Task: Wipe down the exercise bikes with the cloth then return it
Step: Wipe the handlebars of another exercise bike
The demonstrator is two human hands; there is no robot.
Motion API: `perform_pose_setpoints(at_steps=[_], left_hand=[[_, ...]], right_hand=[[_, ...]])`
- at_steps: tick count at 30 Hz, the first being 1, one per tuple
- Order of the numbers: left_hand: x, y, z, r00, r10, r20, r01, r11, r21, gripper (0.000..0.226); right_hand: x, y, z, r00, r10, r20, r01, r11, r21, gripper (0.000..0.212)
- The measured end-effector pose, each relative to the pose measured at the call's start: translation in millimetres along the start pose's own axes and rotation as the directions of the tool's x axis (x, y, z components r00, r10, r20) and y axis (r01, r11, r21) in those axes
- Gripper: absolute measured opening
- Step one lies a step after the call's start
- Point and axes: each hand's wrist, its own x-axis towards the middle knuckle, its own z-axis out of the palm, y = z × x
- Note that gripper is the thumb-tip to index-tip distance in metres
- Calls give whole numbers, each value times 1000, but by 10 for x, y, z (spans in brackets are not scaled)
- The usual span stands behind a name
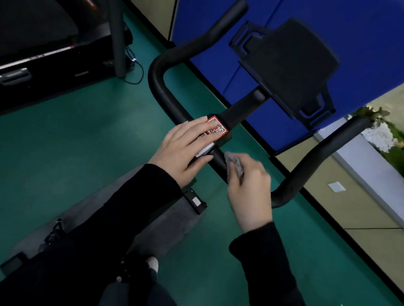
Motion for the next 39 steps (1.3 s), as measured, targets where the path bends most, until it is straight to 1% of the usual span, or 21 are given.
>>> perform_pose_setpoints(at_steps=[2, 3, 6, 12, 13, 15, 17, 19, 20, 22, 24, 26, 27, 29, 31, 32, 34, 37, 38, 39], left_hand=[[-1, 6, 10, 1000, 7, -16, -7, 1000, 2, 45], [2, 0, 14, 1000, 11, -23, -11, 1000, 10, 45], [7, -26, 13, 1000, 12, -29, -11, 1000, 21, 45], [13, -70, -78, 997, 46, 65, -48, 998, 27, 48], [16, -84, -97, 995, 54, 84, -57, 998, 29, 48], [28, -105, -122, 991, 68, 119, -70, 997, 16, 49], [55, -133, -137, 988, 92, 127, -92, 996, -3, 47], [107, -166, -140, 986, 129, 104, -126, 992, -31, 44], [132, -186, -140, 986, 141, 88, -137, 989, -46, 42], [173, -228, -126, 986, 159, 59, -155, 986, -67, 38], [173, -261, -102, 982, 182, 48, -179, 982, -63, 36], [159, -274, -87, 980, 195, 48, -191, 979, -63, 36], [159, -271, -84, 980, 194, 52, -191, 979, -66, 37], [159, -252, -83, 980, 190, 63, -185, 980, -70, 37], [158, -236, -92, 981, 180, 72, -176, 983, -58, 37], [161, -228, -101, 982, 176, 72, -173, 984, -46, 36], [181, -194, -122, 981, 184, 61, -183, 983, -20, 34], [269, -78, -113, 958, 275, 85, -277, 961, 7, 31], [301, -35, -92, 945, 308, 113, -311, 950, 12, 31], [323, -6, -70, 933, 330, 141, -336, 942, 15, 30]], right_hand=[[-143, 35, 43, 995, 0, -99, -7, 997, -72, 22], [-163, 35, 71, 989, 11, -148, -23, 997, -80, 22], [-101, -67, 187, 965, 55, -257, -66, 997, -37, 24], [-69, -238, 389, 920, 70, -385, -70, 997, 14, 32], [-103, -222, 412, 899, 83, -429, -80, 996, 25, 36], [-192, -191, 473, 827, 135, -546, -115, 991, 71, 39], [-229, -222, 580, 733, 203, -649, -138, 979, 150, 36], [-156, -315, 703, 656, 224, -721, -111, 973, 202, 30], [-102, -376, 769, 638, 208, -741, -81, 976, 204, 29], [-10, -473, 897, 632, 166, -757, -40, 982, 182, 30], [22, -481, 975, 639, 143, -756, -43, 988, 150, 34], [-20, -400, 961, 638, 121, -760, -53, 992, 114, 33], [-62, -331, 923, 621, 130, -773, -74, 992, 107, 30], [-171, -166, 816, 551, 194, -812, -149, 980, 134, 25], [-278, -36, 728, 471, 270, -840, -206, 959, 193, 27], [-313, -1, 711, 451, 293, -843, -211, 953, 219, 28], [-329, -1, 721, 456, 299, -838, -195, 952, 234, 30], [-322, -24, 754, 514, 244, -822, -145, 970, 197, 25], [-328, -1, 751, 519, 232, -823, -129, 973, 192, 23], [-336, 32, 742, 503, 243, -829, -125, 970, 209, 20]])
